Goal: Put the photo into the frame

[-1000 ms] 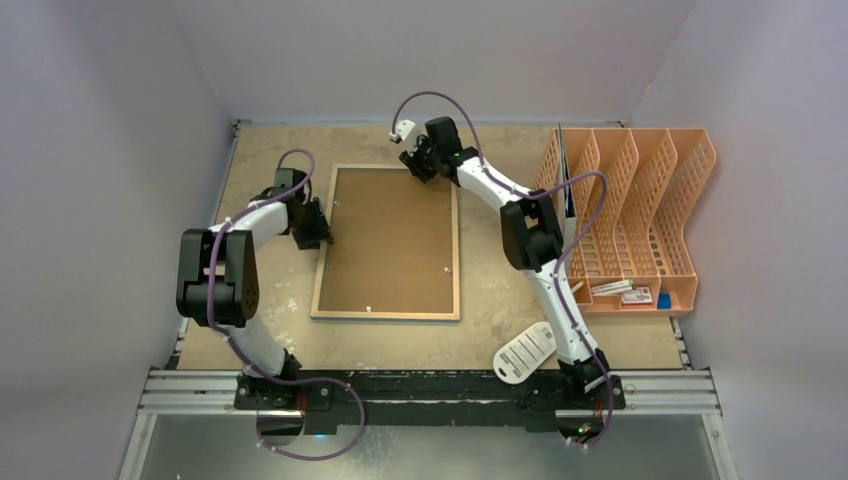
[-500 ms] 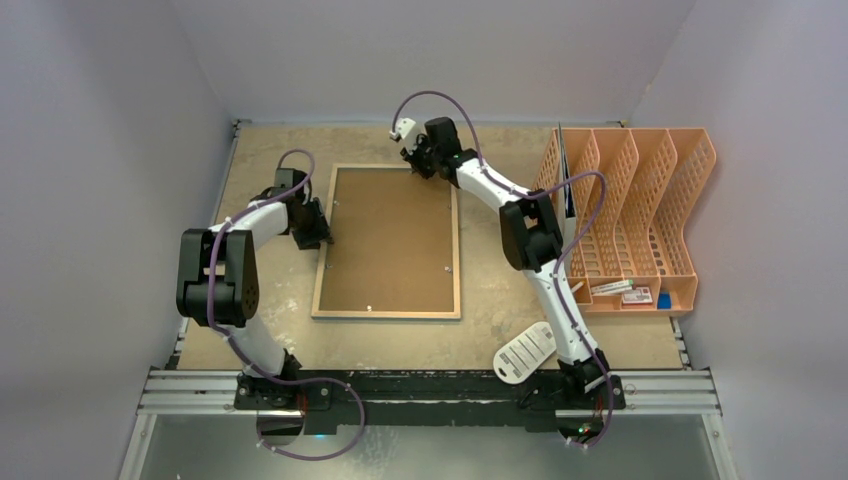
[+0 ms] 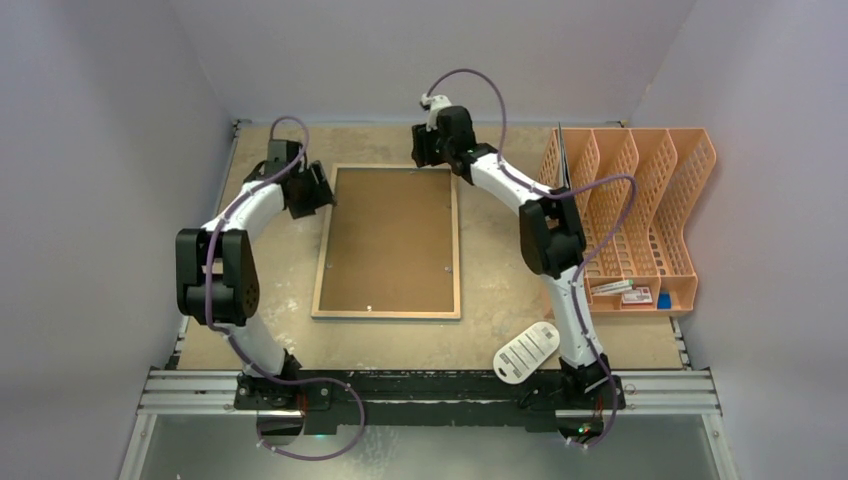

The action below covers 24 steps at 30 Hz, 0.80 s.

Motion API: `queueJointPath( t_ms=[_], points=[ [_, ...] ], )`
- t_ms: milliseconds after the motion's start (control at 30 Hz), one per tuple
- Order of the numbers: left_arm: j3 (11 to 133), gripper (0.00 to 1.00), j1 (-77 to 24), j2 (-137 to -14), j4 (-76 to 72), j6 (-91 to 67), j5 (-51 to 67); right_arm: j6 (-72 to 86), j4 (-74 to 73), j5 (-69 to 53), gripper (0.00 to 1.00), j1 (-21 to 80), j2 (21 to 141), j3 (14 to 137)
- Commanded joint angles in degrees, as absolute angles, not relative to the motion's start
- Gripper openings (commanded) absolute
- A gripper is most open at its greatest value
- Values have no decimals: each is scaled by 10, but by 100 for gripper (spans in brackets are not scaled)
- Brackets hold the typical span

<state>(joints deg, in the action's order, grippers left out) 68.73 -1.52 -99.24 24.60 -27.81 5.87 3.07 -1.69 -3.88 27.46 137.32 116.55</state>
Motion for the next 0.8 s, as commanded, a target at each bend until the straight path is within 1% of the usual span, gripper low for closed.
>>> queueJointPath(
  t_ms=[0,100,233,300,500,667,767],
  points=[
    [788,62,-12,-1028,188,-254,101,283,56,-39,57,271,1270,1077],
    [846,62,-13,-1080,141,-218,179,409,83,-72,57,271,1245,1005],
    [920,62,-18,-1169,66,-210,232,523,150,-72,54,279,1225,931],
    [964,62,-20,-1217,43,-221,257,549,144,-57,53,285,1228,928],
    [1080,61,-48,-1337,9,-235,272,594,99,-1,53,297,1257,945],
    [1148,61,-69,-1395,-10,-227,255,628,101,24,52,298,1292,953],
    [1183,61,-74,-1427,-12,-226,272,640,110,40,51,298,1312,964]
  ],
)
